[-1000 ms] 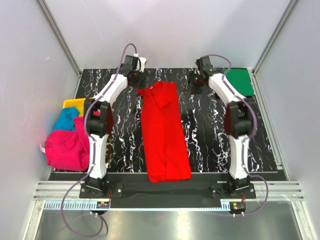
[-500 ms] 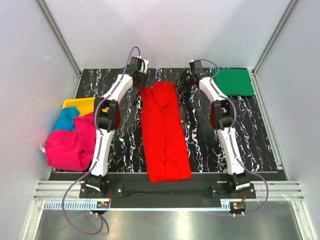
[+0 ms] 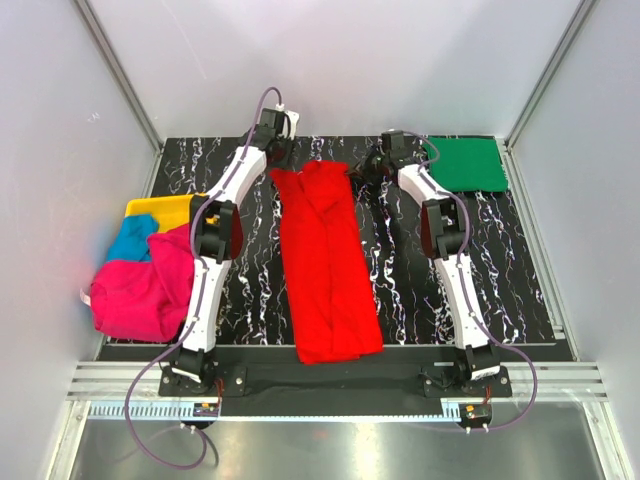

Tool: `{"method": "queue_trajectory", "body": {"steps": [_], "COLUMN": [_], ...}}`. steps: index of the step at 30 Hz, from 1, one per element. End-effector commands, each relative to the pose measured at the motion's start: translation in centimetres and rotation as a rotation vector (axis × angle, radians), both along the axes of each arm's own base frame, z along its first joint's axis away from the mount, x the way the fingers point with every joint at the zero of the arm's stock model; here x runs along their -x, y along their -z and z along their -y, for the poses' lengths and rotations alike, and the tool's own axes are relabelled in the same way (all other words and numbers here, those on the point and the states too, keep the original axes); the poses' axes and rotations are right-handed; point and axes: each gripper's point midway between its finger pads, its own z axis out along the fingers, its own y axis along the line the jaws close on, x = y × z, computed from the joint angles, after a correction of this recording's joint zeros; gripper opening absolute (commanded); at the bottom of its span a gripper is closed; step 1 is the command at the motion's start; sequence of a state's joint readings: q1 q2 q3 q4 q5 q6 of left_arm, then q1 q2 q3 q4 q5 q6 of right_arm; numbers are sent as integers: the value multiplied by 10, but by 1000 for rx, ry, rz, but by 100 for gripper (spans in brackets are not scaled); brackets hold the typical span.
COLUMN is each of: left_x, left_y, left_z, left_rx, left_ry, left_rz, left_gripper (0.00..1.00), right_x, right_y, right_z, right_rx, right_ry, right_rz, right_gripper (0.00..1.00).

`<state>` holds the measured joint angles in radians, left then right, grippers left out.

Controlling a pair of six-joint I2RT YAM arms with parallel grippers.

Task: Fold and stack the t-shirts
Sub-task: Fold the tshirt

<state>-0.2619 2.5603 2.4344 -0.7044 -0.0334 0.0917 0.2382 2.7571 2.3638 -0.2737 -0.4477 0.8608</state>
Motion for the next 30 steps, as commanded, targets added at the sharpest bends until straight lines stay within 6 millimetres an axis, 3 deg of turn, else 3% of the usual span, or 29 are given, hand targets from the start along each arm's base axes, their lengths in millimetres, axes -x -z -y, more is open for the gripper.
{"method": "queue_trajectory", "body": {"steps": [1,2,3,4,7,8,10,11,14,15,16,17,18,19,20,21,22,23,24,25,26,27,28,29,30], "left_x": [-27,-29,-28,-27,-17,-12,2,11,40,57,76,94,114,139,159,180,206,223,241,267,283,303,326,340,361], "left_y": [-48,-55,-65,-78,-91,-106,-104,-115,-100,-106,-83,-90,-85,-62,-57,-74,-55,-56,-74,-55,-63,-57,-38,-40,-35], "left_z": [11,20,26,30,40,43,50,55,72,82,85,87,99,97,97,101,95,97,98,93,91,96,90,87,92], "left_rx": [65,89,95,89,81,90,99,107,75,59,36,-7,-33,-60,-89,-95,-97,-84,-78,-73,-85,-97,-112,-134,-150], "left_ry": [20,63,84,115,167,190,230,276,408,465,516,606,678,733,817,871,913,969,1004,1041,1085,1129,1157,1186,1240], "left_rz": [178,199,218,242,255,271,245,249,188,180,117,120,100,29,2,26,-36,-38,0,-58,-40,-62,-126,-112,-118], "left_gripper": [55,63,91,98,99,99,99,99,99,98,97,93,90,88,85,84,84,84,84,83,83,83,83,83,83], "right_x": [-26,-30,-34,-36,-41,-42,-40,-41,-39,-38,-38,-36,-33,-25,-21,-15,-3,4,16,37,50,66,99,119,143], "right_y": [-30,-31,-33,-27,-22,-20,-19,-20,-25,-26,-31,-33,-35,-44,-50,-77,-75,-82,-118,-105,-110,-114,-117,-115,-140], "right_z": [33,41,49,58,81,87,96,101,103,100,99,96,98,99,102,108,112,120,125,131,135,137,141,141,142], "right_rx": [28,42,33,46,42,58,82,92,100,91,96,97,112,145,167,213,251,296,340,376,398,419,432,431,428], "right_ry": [173,214,256,296,374,395,415,430,424,399,370,344,335,306,293,265,245,247,223,204,194,173,159,136,130], "right_rz": [72,77,72,57,22,19,9,12,27,30,47,47,43,52,63,117,107,113,167,129,128,130,109,90,121], "right_gripper": [0,0,0,0,0,0,0,0,4,13,34,40,44,47,54,57,57,59,59,59,59,59,59,58,57]}}
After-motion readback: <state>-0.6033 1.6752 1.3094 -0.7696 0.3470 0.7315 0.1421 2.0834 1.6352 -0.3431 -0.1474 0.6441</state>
